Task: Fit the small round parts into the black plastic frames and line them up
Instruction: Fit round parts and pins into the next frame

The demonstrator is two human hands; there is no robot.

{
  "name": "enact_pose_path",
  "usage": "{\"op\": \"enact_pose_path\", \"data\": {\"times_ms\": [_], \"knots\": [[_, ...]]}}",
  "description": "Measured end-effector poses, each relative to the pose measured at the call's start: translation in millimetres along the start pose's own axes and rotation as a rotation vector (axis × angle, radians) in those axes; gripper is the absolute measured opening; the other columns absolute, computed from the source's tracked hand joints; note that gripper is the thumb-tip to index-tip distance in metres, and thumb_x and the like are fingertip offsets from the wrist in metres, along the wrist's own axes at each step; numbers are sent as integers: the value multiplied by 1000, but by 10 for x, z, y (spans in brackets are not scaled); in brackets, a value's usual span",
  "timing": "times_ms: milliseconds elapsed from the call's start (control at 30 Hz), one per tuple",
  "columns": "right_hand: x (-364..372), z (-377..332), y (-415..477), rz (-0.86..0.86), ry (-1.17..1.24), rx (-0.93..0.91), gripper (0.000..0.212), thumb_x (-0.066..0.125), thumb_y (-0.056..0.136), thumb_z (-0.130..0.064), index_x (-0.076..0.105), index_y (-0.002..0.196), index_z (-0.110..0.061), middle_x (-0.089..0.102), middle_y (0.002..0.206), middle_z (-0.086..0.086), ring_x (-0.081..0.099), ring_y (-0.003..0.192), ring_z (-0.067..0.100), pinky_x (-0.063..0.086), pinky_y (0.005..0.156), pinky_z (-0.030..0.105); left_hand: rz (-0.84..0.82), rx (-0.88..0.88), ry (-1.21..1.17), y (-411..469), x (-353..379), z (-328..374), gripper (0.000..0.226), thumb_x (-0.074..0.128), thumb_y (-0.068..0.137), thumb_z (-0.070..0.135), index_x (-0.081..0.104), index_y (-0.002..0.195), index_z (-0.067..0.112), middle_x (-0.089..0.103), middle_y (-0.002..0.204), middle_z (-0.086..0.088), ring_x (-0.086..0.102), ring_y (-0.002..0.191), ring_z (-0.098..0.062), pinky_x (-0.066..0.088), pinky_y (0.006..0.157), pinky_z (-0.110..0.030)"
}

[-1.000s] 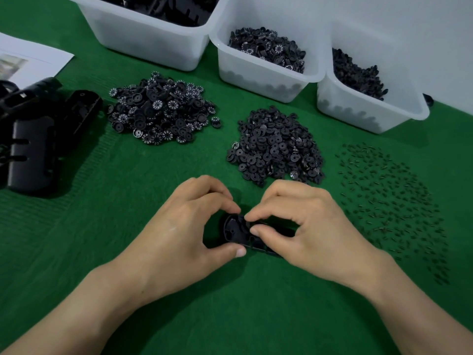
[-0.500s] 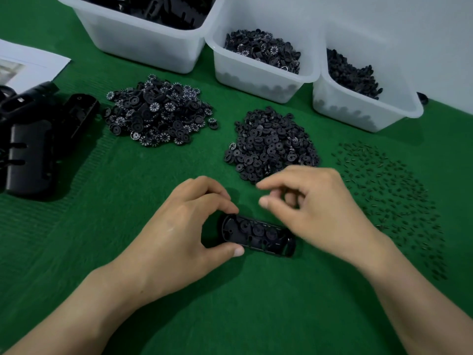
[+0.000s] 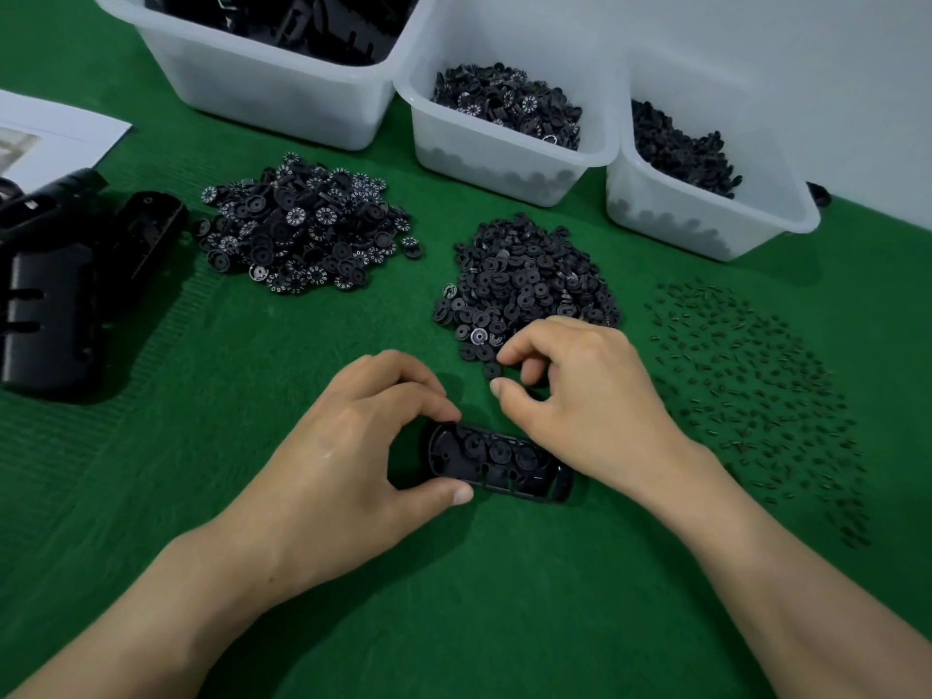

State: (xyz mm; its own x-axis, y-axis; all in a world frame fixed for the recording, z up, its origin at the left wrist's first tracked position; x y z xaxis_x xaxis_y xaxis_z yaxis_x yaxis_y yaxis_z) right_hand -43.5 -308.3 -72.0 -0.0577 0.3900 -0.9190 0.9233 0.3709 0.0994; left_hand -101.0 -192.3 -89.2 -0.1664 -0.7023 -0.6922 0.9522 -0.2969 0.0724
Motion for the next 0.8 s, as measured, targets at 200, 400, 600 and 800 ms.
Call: {"op": "enact_pose_path", "data": {"times_ms": [200,400,600,800], "knots": [[2,-17,-4,-7,5,-16,10,68,76,-31,64,82,-25,51,71,-15,44,60,-2,41,60,26,7,-2,2,-2,-5,-7,43,67,63,49,64,97,23,50,105,16,48,101,-2,33,88,-8],[-5,-59,22,10,28,-35,7,68,77,-30,66,80,-23,54,72,-13,46,61,0,44,61,27,18,-23,-21,4,-17,-25,43,66,62,49,64,98,24,49,105,19,48,101,0,36,88,-9],[-120,-165,-226,-75,234,-202,4,69,76,-19,70,80,-18,59,74,-8,54,67,8,42,60,15,19,-26,-31,6,-16,-33,41,67,62,47,64,96,23,50,104,17,49,101,-1,34,88,-8],[-113,-250,-376,-63,112,-311,14,67,78,-20,73,88,-14,63,79,-1,59,70,16,51,61,37,17,-23,-21,9,-13,-22,41,66,63,47,64,97,23,51,104,16,49,100,-2,34,87,-7]]}}
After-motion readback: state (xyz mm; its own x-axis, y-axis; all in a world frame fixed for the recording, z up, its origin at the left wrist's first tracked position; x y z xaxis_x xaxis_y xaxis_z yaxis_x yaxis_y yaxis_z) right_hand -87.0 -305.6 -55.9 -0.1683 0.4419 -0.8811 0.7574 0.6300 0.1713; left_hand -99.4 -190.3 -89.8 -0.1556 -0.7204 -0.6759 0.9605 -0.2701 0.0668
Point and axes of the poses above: each hand's wrist, its own y-axis towards the middle knuckle, its own x-axis out of the palm, z = x × y, the point moved 10 cm from there along y, towards the middle knuckle
